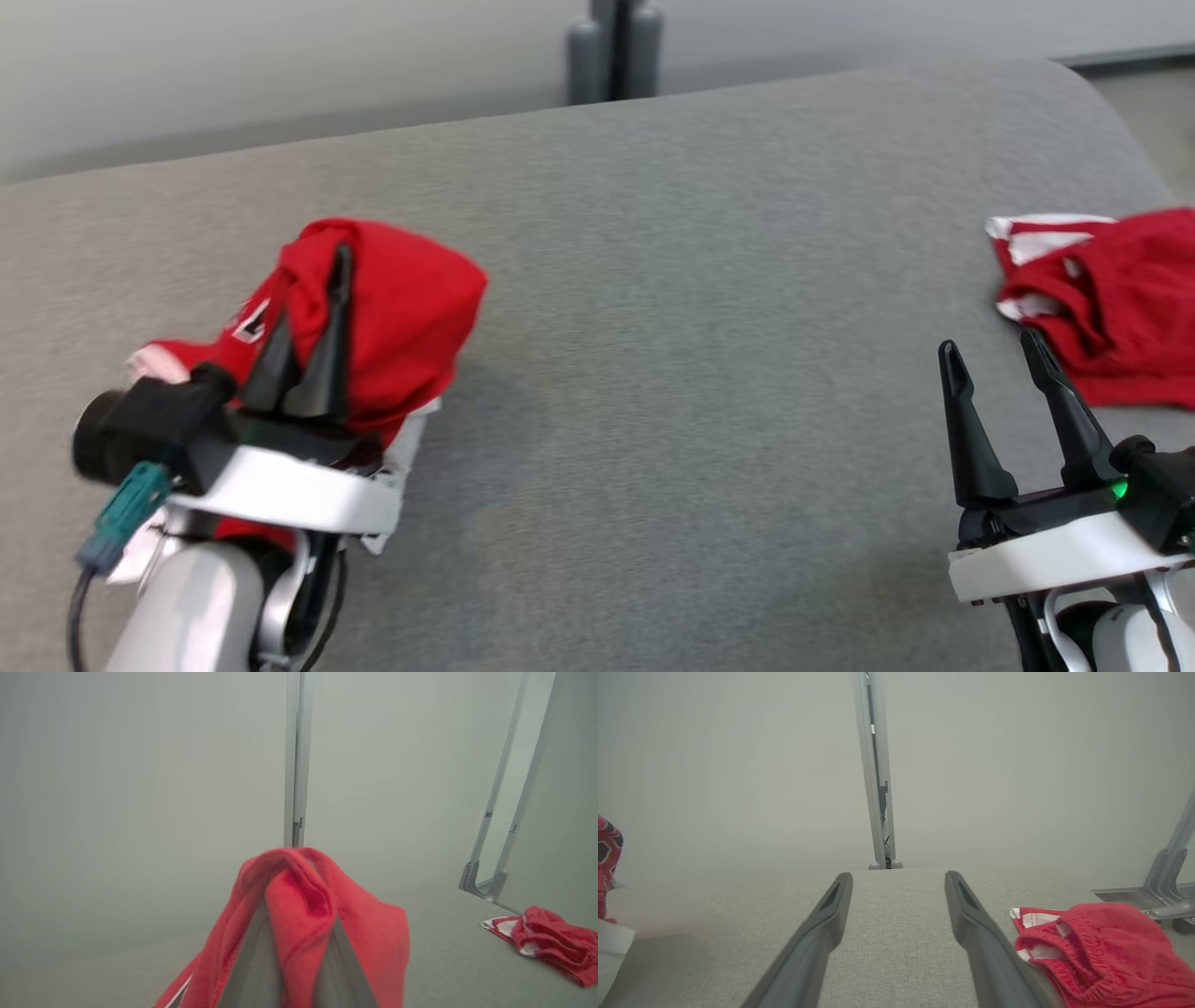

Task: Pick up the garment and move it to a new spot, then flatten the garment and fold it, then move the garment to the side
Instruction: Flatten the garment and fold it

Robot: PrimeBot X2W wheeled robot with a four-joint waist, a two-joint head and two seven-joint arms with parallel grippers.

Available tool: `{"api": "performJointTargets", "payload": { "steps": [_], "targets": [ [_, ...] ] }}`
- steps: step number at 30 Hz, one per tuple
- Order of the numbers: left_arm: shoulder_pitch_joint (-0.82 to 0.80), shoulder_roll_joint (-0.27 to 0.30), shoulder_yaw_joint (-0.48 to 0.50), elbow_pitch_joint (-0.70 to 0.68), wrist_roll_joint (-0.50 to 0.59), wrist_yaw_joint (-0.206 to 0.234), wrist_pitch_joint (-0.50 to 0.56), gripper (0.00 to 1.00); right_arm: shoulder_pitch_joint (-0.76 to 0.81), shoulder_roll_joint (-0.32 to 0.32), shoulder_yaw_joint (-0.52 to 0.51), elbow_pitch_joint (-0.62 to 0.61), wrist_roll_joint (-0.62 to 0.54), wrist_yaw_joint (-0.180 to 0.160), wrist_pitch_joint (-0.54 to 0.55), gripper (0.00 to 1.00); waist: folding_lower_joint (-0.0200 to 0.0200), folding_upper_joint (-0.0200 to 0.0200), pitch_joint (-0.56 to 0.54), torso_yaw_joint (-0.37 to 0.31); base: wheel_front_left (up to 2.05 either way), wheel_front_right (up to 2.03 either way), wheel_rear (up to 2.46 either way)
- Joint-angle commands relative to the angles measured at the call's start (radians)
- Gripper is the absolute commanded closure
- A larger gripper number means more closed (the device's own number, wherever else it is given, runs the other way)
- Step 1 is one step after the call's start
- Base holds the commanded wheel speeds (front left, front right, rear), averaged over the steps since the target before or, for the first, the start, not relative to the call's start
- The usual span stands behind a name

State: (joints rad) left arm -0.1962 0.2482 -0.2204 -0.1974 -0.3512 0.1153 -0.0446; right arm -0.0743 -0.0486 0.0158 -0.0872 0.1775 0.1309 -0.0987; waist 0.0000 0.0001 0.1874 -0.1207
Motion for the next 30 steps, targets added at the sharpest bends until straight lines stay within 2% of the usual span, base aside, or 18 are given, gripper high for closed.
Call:
{"api": "performJointTargets", "payload": {
  "steps": [1,7,12,17,24,25,26,30],
  "targets": [
    [-0.036,-0.005,-0.012,0.014,0.001,-0.013,-0.006,1.00,-0.016,-0.003,0.004,0.006,0.009,0.000,-0.013,0.00,0.0000,-0.0001,0.035,-0.082,0.00,0.00,0.00],
    [-0.132,-0.043,-0.087,0.098,0.011,-0.057,-0.002,1.00,-0.030,-0.003,0.015,0.036,0.045,0.000,-0.050,0.00,0.0000,-0.0001,0.091,-0.206,0.00,0.00,0.00],
    [-0.186,-0.070,-0.138,0.187,0.019,-0.080,0.013,1.00,-0.040,-0.003,0.021,0.069,0.077,0.000,-0.085,0.00,0.0000,-0.0001,0.142,-0.273,0.00,0.00,0.00],
    [-0.229,-0.094,-0.180,0.312,0.011,-0.110,0.024,1.00,-0.050,-0.003,0.030,0.097,0.101,0.000,-0.113,0.00,0.0000,-0.0001,0.187,-0.295,0.00,0.00,0.00],
    [-0.267,-0.114,-0.210,0.442,-0.005,-0.147,0.033,1.00,-0.073,-0.003,0.038,0.121,0.099,0.000,-0.132,0.00,0.0000,-0.0001,0.210,-0.287,0.00,0.00,0.00],
    [-0.274,-0.114,-0.212,0.452,-0.005,-0.151,0.030,0.93,-0.077,-0.003,0.037,0.122,0.097,0.000,-0.134,0.00,0.0000,-0.0001,0.209,-0.282,0.00,0.00,0.00],
    [-0.282,-0.119,-0.219,0.468,-0.008,-0.159,0.023,0.00,-0.080,-0.003,0.031,0.126,0.091,0.000,-0.135,0.00,0.0000,-0.0001,0.203,-0.267,0.00,0.00,0.00],
    [-0.276,-0.130,-0.222,0.465,-0.018,-0.163,-0.016,0.00,-0.082,-0.003,0.027,0.132,0.087,0.000,-0.133,0.00,0.0000,-0.0001,0.180,-0.230,0.00,0.00,0.00]
  ]
}}
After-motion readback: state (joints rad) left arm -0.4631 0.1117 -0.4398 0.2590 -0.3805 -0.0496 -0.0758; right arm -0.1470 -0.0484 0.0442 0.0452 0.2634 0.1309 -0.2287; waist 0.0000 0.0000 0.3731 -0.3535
